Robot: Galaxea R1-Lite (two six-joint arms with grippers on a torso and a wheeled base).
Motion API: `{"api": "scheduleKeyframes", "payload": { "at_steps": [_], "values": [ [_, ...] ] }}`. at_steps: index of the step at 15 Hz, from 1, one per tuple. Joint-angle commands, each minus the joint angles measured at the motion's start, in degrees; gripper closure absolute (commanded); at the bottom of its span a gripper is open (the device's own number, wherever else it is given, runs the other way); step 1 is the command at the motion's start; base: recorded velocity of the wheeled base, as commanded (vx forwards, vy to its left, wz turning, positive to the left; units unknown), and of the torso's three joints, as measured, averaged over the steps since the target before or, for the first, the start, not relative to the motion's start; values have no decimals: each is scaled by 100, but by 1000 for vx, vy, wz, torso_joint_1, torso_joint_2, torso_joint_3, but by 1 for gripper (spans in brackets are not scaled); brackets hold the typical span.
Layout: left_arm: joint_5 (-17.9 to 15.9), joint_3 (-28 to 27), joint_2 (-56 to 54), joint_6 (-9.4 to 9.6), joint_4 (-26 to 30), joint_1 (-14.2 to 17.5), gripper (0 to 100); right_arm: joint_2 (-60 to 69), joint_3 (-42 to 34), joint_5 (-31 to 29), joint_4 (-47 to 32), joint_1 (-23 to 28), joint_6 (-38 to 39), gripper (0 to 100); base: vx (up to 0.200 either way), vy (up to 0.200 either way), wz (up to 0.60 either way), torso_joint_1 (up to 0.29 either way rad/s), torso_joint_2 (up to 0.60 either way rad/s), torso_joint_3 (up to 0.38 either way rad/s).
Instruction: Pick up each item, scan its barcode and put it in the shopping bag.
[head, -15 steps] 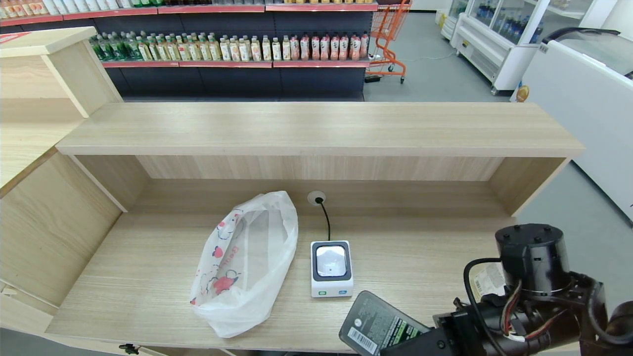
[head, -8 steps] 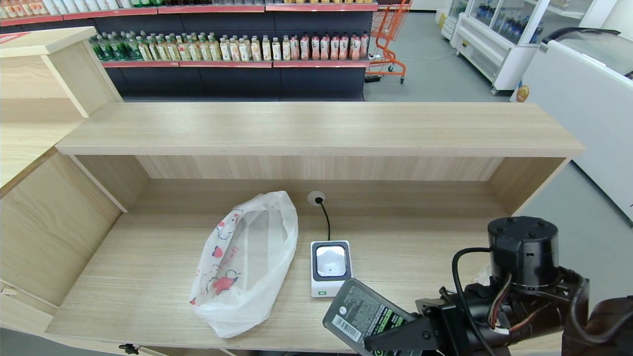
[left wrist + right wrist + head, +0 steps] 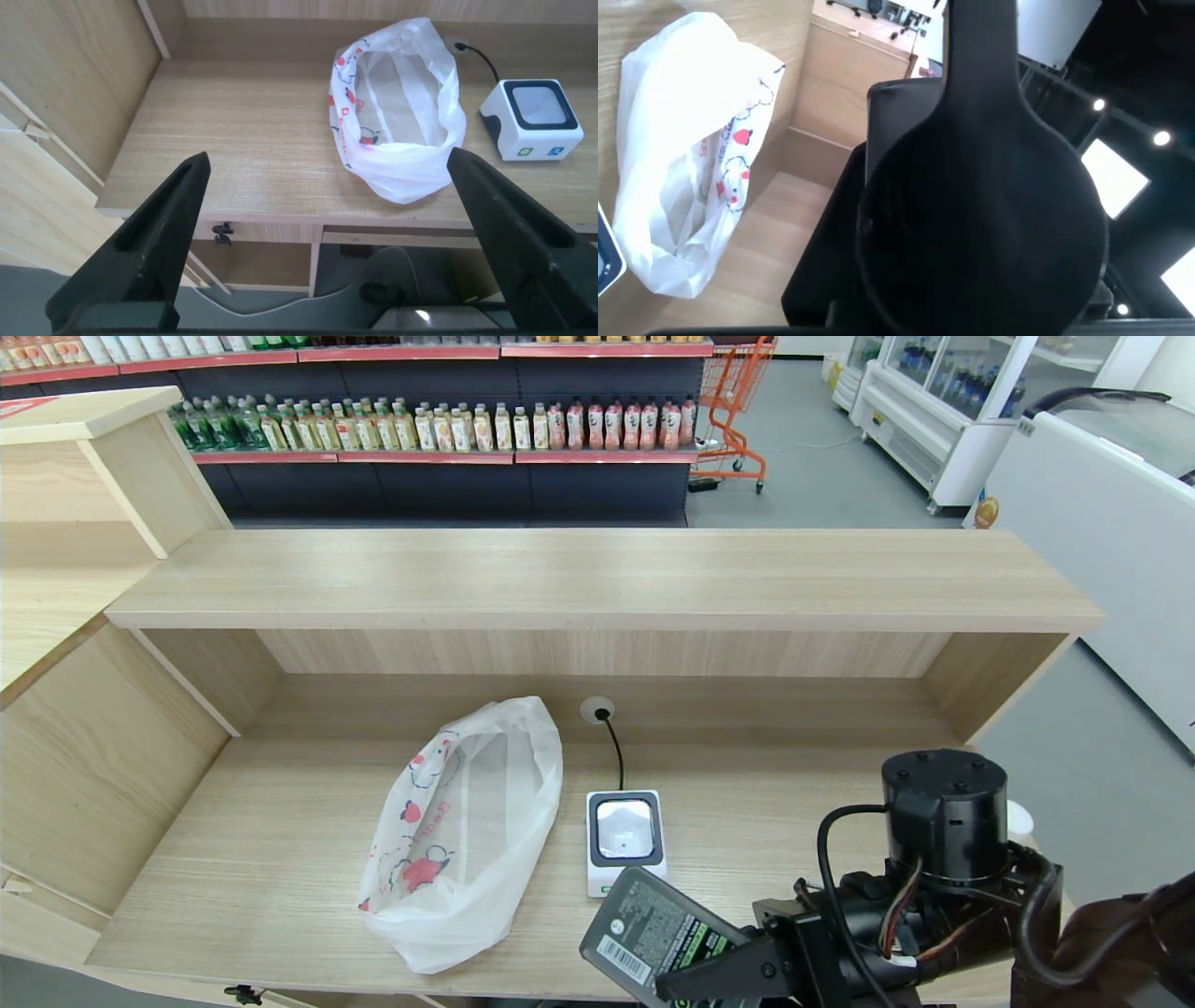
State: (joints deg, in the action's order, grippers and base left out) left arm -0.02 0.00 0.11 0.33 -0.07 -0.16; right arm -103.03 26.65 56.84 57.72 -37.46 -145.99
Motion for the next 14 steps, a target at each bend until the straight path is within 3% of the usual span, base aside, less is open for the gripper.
{"api": "scheduleKeyframes", "payload": {
  "at_steps": [1,14],
  "values": [
    [2,0,-2,2,-1,-2,0,-59,-2,2,2,-24,1,100,0,0,0,0,0,0],
    [2,0,-2,2,-1,-2,0,11,42,2,2,-121,168,100,0,0,0,0,0,0]
  ]
}}
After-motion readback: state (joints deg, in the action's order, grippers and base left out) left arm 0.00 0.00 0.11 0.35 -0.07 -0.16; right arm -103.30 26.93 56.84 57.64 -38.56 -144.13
